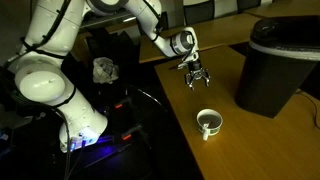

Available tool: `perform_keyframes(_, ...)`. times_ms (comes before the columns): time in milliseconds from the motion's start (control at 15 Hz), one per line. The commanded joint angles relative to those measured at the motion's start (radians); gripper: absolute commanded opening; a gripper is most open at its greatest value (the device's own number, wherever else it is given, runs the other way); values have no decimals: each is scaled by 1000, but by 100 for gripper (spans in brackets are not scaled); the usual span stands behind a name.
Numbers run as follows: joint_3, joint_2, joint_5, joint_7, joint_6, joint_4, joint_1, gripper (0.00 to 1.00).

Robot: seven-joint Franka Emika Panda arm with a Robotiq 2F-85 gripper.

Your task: Remove the marker from the cup and put it on the table

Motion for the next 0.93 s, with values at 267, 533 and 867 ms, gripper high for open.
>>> perform_keyframes(267, 0, 2, 2, -1, -2, 8, 1, 100)
perform_keyframes(533, 0, 2, 2, -1, -2, 8, 1, 100)
perform_keyframes(867, 23, -19, 85, -15, 53, 5, -67, 100)
